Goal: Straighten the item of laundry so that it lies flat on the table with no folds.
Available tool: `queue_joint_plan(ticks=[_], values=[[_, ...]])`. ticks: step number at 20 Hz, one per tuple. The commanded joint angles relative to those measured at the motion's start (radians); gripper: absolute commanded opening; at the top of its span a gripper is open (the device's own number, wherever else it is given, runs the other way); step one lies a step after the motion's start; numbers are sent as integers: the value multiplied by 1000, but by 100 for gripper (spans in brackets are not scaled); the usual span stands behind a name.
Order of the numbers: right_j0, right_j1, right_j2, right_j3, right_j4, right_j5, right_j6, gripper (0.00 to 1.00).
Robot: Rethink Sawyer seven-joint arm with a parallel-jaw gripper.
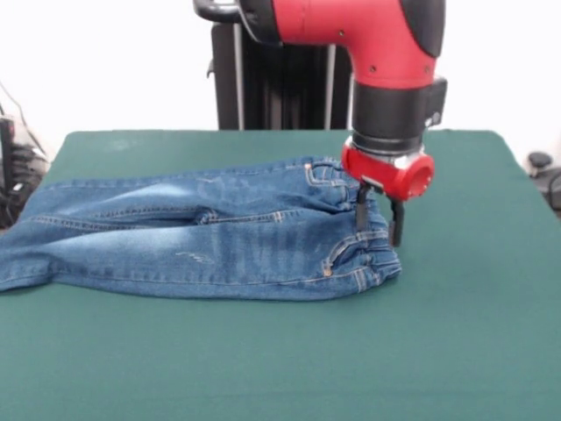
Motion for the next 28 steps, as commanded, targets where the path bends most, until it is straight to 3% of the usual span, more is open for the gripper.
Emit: queue_joint_plan(ticks=[1, 8, 14, 15, 18, 28], values=[[82, 143, -72, -118, 55, -45, 130, 100], [95, 185, -92, -159, 58, -14, 106, 100], [5, 158, 17, -142, 39, 99, 2, 100], [-7, 155, 31, -140, 42, 120, -7, 0], [-9, 133, 49, -110, 69, 110, 33, 0], [-111, 112, 228, -48, 68, 109, -7, 0]])
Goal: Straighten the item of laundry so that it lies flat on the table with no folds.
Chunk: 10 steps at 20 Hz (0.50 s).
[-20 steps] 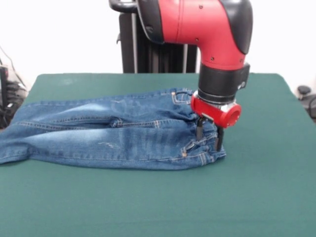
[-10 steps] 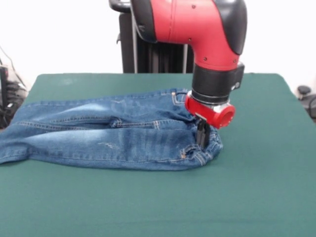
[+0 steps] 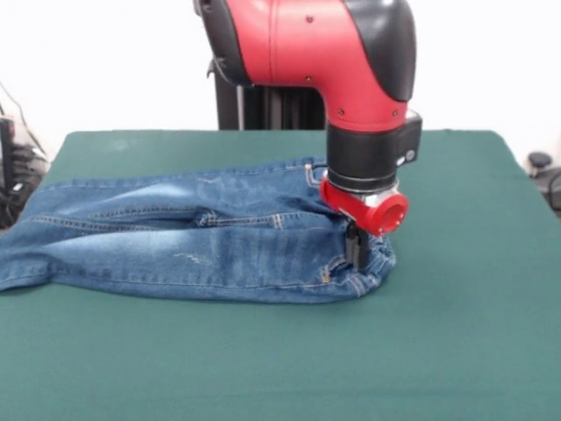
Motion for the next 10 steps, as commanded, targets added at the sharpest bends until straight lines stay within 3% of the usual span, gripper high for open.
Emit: queue_joint_plan(ticks=[1, 10], values=[[-29, 44, 204, 27, 52, 56, -2, 0], [-31, 69, 293, 21, 104, 70, 41, 0]])
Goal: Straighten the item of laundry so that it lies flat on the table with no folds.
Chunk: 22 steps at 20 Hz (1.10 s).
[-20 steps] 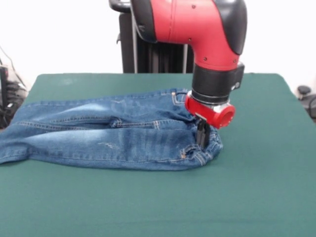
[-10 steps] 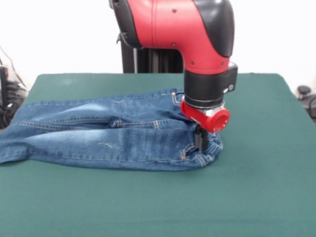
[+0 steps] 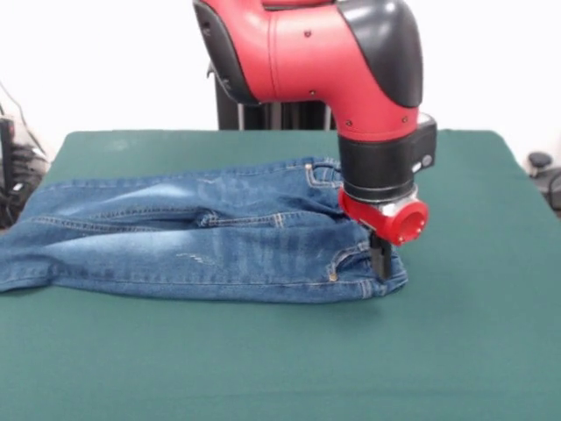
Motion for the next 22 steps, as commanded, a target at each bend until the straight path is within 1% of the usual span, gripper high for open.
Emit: queue_joint_plan(ticks=[1, 3, 6, 10, 13, 14, 17, 20, 22], values=[[22, 57, 196, 27, 82, 77, 40, 0], [12, 56, 210, 34, 85, 84, 37, 0], [21, 61, 197, 25, 89, 93, 38, 0], [17, 86, 202, 13, 94, 82, 33, 0], [5, 92, 225, 26, 110, 69, 46, 0], [9, 87, 218, 27, 112, 67, 53, 0], [74, 14, 105, 29, 103, 104, 88, 0], [147, -111, -20, 64, 87, 206, 118, 0], [174, -159, -69, 87, 76, 258, 118, 0]])
